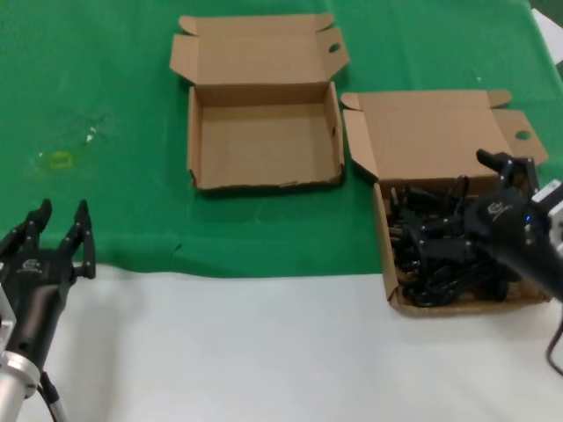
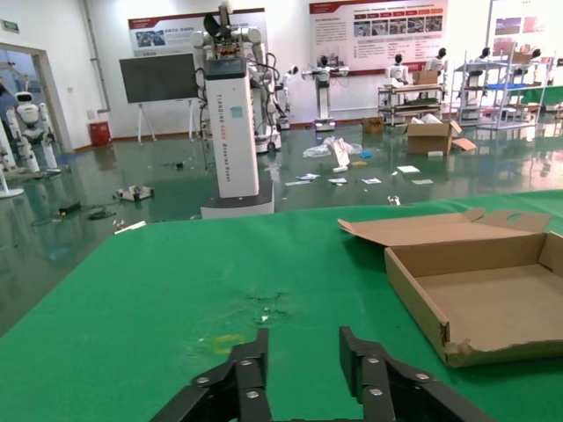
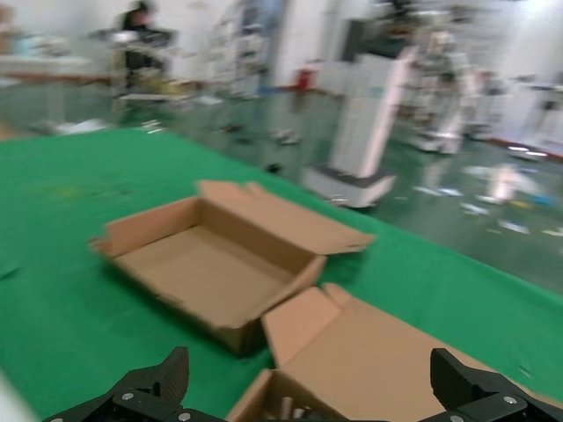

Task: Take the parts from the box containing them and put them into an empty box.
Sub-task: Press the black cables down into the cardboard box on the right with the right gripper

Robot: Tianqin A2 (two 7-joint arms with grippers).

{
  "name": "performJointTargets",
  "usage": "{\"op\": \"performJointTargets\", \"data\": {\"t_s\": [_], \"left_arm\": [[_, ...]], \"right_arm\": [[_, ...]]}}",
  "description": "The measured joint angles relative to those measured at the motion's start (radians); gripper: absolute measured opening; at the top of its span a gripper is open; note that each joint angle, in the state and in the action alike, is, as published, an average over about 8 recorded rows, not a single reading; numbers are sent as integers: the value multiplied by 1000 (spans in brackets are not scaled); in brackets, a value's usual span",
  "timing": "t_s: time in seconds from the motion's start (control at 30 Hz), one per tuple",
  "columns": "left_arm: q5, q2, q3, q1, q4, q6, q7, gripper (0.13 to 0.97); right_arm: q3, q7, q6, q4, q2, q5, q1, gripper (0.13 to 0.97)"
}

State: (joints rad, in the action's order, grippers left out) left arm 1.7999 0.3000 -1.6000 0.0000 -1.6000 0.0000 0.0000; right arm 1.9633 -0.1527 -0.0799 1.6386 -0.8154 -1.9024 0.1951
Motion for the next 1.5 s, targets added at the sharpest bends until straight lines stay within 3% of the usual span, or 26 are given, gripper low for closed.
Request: {"op": "performJointTargets", "data": {"t_s": [0.13,0.3,0.67,1.1,1.5], "left_arm": [[0,0,0,0,0,0,0,380],[0,0,0,0,0,0,0,287],[0,0,0,0,0,0,0,164],[0,0,0,0,0,0,0,144],[0,0,0,0,0,0,0,144]], "right_arm": [[31,-49,-120,-2,-94,39,65,966],[43,-49,-294,-28,-159,95,142,966],[61,111,-712,-134,-209,205,372,966],[165,348,-1123,-347,-130,398,702,966],[216,547,-1188,-530,-6,534,849,966]]}}
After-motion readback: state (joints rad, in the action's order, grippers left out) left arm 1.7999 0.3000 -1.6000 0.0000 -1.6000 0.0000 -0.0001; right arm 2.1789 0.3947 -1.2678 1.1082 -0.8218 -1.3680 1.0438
